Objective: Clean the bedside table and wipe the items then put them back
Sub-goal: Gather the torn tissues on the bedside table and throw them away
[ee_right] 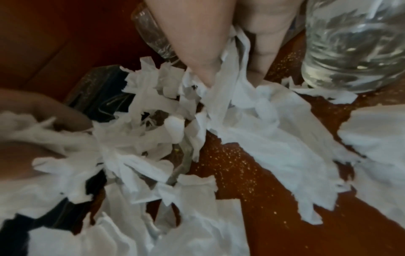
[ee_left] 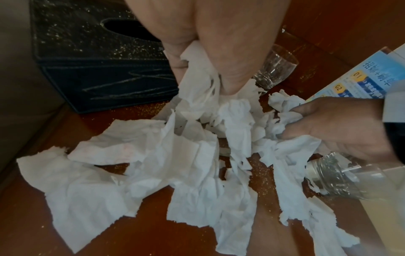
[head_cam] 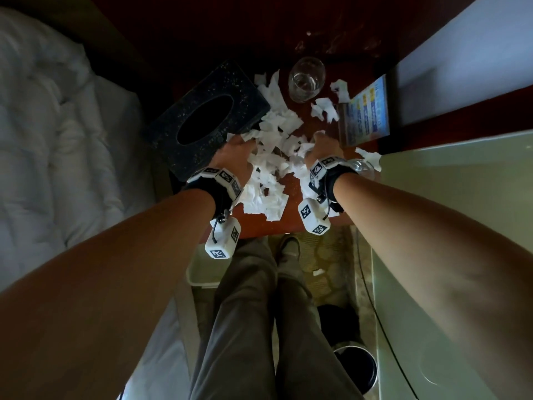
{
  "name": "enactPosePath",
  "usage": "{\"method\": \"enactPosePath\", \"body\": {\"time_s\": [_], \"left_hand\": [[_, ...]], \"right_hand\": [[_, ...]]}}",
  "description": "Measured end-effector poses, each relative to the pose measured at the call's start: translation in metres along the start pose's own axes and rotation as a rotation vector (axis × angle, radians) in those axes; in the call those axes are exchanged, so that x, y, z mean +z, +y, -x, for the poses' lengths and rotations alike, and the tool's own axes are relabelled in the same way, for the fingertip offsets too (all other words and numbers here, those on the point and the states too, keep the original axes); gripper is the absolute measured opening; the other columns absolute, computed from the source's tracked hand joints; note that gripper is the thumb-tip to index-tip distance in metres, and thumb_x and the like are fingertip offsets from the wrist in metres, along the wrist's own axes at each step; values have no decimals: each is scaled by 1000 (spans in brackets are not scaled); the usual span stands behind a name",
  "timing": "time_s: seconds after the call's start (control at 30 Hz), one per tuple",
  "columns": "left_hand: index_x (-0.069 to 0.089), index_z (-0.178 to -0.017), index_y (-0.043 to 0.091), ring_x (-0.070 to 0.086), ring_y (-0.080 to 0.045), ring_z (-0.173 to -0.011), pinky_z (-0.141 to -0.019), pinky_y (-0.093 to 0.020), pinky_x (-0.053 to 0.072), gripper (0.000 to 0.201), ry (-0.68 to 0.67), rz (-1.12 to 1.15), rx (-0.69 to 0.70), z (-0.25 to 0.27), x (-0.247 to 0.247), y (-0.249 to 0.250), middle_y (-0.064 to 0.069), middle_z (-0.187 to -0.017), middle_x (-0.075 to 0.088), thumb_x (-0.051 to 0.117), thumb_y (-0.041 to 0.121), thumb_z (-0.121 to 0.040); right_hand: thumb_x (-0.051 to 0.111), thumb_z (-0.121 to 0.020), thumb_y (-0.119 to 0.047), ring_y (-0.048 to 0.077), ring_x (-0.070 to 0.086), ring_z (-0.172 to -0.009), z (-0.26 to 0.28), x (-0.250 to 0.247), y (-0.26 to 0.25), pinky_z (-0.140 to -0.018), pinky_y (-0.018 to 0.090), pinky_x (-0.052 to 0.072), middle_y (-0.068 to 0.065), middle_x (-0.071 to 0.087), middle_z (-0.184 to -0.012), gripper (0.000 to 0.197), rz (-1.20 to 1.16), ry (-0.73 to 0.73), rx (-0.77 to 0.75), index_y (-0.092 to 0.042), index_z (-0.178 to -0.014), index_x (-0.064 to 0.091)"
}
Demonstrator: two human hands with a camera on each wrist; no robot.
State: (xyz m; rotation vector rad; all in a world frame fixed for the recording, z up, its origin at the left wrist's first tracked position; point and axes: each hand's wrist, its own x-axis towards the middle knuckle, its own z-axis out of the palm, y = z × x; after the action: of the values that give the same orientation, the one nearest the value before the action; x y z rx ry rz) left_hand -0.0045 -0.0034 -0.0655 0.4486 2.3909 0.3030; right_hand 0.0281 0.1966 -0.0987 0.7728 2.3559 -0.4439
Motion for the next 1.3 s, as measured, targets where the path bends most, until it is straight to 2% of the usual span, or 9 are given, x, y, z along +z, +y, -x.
{"method": "enactPosePath", "body": {"time_s": [0.1,0.2,0.33,0.5,0.6,0.8,1.1,1.23,1.3], "left_hand": [[57,-123,16,53,-30,-117,-97,-39,46,35,-30,-12,-8,-1,-5,3,-7,-134,47,53,11,-89],[57,-124,15,54,-31,-115,-93,-38,46,35,-37,-13,-31,2,-14,8,-9,-130,50,53,14,-90],[58,-120,14,57,-32,-110,-81,-33,44,31,-12,20,-40,14,-36,19,-11,-125,55,55,14,-89],[57,-126,17,55,-30,-115,-91,-37,47,33,-14,-4,-32,38,-73,42,-9,-129,54,49,15,-94],[57,-129,16,56,-29,-113,-88,-37,48,35,7,-27,-16,55,-96,59,-9,-128,55,49,17,-95],[59,-124,18,56,-27,-111,-86,-36,48,41,44,14,-65,90,-123,84,-7,-124,55,63,25,-85],[54,-129,16,50,-27,-121,-95,-36,44,49,84,-80,-8,138,-154,109,-6,-133,50,68,25,-83],[53,-132,16,50,-28,-122,-96,-37,44,50,89,-109,51,153,-157,122,-7,-136,50,67,28,-85],[56,-128,17,53,-28,-119,-94,-36,45,47,91,-114,95,160,-153,128,-7,-133,53,68,29,-84]], "right_hand": [[50,-93,-12,30,58,-111,6,-10,-2,-79,29,43,15,58,-122,29,-42,36,-23,-6,-122,50],[54,-91,-15,27,57,-109,15,-23,-1,-78,26,39,11,57,-124,28,-143,10,-22,-9,-118,54],[58,-89,-17,22,58,-95,36,-48,2,-75,24,40,7,62,-109,26,-267,15,-42,-10,-114,58],[58,-87,-15,22,63,-93,67,-82,3,-82,33,54,5,65,-105,18,-339,24,-104,-14,-105,59],[58,-87,-14,23,64,-93,85,-103,2,-84,39,56,5,66,-105,21,-346,36,-125,-15,-108,59],[56,-88,-14,21,57,-84,118,-135,3,-70,28,45,2,57,-91,21,-279,67,-204,-12,-108,58],[53,-88,-13,22,58,-84,173,-153,18,-72,31,49,4,59,-92,5,-210,119,-286,-13,-93,53],[55,-89,-16,24,63,-94,197,-151,30,-85,36,54,5,65,-101,13,-203,129,-252,-13,-102,57],[57,-88,-18,25,65,-96,209,-146,37,-84,37,56,6,65,-105,11,-225,147,-207,-18,-99,56]]}}
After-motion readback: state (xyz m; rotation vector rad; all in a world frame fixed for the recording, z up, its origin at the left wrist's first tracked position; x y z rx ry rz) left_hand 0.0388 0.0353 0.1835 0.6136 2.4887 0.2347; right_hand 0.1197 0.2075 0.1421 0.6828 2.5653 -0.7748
